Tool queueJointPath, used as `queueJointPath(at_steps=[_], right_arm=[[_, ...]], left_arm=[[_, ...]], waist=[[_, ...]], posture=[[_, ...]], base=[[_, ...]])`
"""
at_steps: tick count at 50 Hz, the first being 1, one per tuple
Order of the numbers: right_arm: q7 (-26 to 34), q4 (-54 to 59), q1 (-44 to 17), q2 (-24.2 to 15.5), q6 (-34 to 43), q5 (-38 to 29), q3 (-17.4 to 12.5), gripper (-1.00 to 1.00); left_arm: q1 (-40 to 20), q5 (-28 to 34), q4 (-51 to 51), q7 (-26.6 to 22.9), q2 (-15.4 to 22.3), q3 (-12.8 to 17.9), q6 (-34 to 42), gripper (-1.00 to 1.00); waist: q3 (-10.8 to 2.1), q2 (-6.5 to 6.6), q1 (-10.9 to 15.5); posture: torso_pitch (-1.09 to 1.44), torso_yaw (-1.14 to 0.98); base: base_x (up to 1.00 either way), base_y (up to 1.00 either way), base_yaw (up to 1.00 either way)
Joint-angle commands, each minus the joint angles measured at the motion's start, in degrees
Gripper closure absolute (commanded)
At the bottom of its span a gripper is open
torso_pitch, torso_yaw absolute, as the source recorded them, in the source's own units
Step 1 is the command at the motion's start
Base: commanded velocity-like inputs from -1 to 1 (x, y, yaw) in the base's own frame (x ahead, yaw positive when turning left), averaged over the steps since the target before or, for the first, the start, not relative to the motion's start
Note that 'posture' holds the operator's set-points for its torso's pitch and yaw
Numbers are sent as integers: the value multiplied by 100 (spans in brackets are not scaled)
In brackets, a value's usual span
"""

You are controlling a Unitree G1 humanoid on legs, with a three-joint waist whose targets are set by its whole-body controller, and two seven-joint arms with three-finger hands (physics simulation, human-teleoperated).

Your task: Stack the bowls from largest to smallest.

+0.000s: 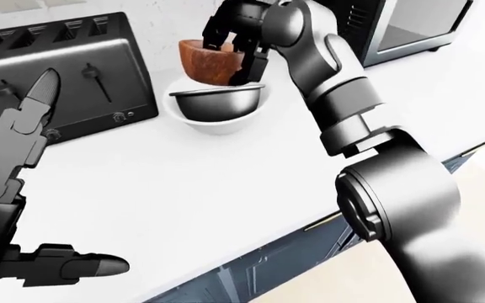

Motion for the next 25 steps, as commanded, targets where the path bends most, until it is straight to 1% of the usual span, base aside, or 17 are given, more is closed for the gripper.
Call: queueJointPath(at_steps=[1,10,12,20,25], right_arm=[[-181,-280,-237,-61,-112,3,-76,18],[-86,-356,-115,-62,-145,-77,-71,1],[-41,-374,-113,-68,-146,-91,-69,-9],[-20,-366,-182,-112,-191,-185,-72,-11],[117,-423,-326,-206,-168,-198,-110,-11]], left_arm=[[-67,-4,-102,79,59,58,-73,-100],[-24,31,-102,70,-19,46,-141,-100],[-34,39,-102,74,-21,34,-134,-100],[-56,64,-102,87,-5,14,-117,-100],[-78,77,-102,92,13,-1,-82,-100]], waist=[[-151,35,1],[-154,30,32],[-155,30,35],[-158,32,59],[-153,30,78]], posture=[[0,-21],[0,-21],[0,-21],[0,-21],[0,-21]], base=[[0,0,0],[0,0,0],[0,0,0],[0,0,0],[0,0,0]])
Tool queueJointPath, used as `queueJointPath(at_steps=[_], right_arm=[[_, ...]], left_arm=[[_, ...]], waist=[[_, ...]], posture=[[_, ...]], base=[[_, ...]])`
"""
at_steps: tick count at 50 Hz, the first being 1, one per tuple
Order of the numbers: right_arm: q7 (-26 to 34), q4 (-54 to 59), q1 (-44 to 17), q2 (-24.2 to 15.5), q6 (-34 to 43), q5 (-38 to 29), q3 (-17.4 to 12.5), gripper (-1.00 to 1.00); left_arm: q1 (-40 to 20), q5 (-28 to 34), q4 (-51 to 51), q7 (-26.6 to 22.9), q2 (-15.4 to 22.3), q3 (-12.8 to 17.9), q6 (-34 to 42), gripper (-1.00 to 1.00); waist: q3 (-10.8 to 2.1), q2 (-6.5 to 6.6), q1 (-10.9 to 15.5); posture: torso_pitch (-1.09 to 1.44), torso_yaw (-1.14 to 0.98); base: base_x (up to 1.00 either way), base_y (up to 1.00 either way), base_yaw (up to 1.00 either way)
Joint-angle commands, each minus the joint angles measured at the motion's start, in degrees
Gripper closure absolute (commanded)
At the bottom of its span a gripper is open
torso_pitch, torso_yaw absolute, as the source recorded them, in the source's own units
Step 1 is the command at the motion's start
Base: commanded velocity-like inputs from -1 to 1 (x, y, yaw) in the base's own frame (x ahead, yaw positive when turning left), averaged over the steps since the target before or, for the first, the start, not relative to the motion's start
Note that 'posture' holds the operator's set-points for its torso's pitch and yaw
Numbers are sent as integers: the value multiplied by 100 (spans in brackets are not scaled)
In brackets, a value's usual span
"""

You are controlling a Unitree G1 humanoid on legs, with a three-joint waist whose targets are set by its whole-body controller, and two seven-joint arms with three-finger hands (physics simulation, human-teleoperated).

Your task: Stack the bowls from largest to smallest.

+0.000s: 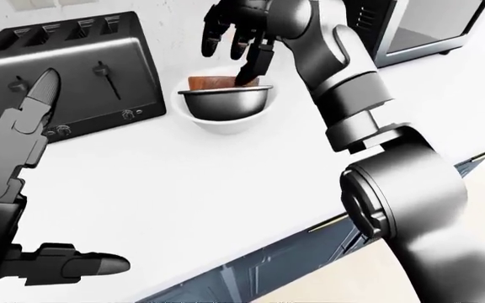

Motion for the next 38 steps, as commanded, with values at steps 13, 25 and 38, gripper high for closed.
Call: queueJointPath(at_steps=[13,25,38], right_arm=[[1101,-1726,-392,-914,143,89,-302,-12],[3209,-5548,1018,-2110,955,482,-908,-9],[3027,-8274,4810,-4450,451,1328,-2894,-22]], left_arm=[[-42,-420,-106,108,244,582,78,-100],[25,-754,680,124,693,1630,-41,-100],[323,907,1669,248,692,1700,-1051,-100]], waist=[[-47,-4,58],[65,-49,155],[30,-196,254]], posture=[[0,-21],[0,-21],[0,-21]], base=[[0,0,0],[0,0,0],[0,0,0]])
